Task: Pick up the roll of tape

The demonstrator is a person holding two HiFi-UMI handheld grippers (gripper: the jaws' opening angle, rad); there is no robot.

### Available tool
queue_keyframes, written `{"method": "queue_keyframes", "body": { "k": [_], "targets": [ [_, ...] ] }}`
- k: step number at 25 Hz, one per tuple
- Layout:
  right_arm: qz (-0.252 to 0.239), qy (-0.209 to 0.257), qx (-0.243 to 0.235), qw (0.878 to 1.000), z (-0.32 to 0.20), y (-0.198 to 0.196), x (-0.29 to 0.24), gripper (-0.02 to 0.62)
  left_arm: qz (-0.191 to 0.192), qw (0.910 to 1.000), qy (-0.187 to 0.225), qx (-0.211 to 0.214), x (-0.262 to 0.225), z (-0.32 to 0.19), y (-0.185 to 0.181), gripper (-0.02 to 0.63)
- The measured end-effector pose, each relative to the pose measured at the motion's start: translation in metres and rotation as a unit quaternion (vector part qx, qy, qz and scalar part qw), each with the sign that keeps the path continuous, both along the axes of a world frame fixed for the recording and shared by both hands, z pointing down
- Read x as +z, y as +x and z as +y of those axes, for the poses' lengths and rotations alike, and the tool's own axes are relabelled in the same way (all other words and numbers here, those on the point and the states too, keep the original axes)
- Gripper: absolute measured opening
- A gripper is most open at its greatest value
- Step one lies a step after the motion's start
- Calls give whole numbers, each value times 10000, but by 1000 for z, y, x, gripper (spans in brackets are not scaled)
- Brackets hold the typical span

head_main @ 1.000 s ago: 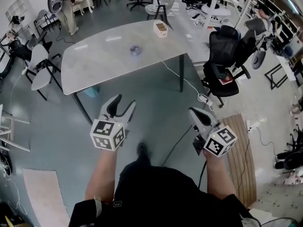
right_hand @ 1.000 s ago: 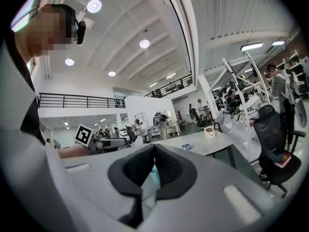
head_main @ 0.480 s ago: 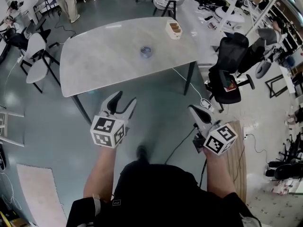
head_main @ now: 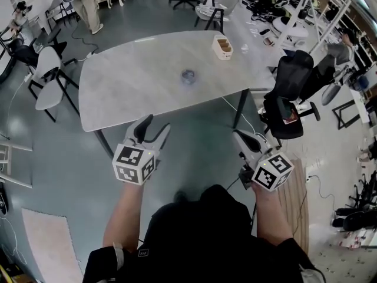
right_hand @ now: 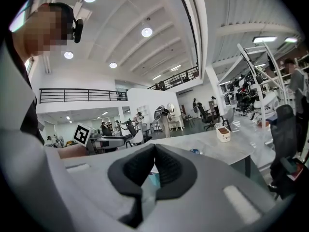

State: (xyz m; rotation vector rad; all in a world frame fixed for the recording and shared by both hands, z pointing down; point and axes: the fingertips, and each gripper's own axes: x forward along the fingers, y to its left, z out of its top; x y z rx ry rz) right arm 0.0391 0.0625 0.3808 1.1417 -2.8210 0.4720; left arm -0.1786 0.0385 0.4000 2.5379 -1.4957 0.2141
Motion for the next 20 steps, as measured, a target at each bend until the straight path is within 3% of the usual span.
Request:
{"method": "queue_keyframes", "body": {
  "k": [10,20],
  "targets": [
    [-207,-97,-306,9993,-88,10,17,3,-162,9996,-110,-190,12,-71,15,241],
    [-422,-301,-736,9959,-234,56,31,2,-390,9976,-367,-438,23,-196,77,241]
  ]
}}
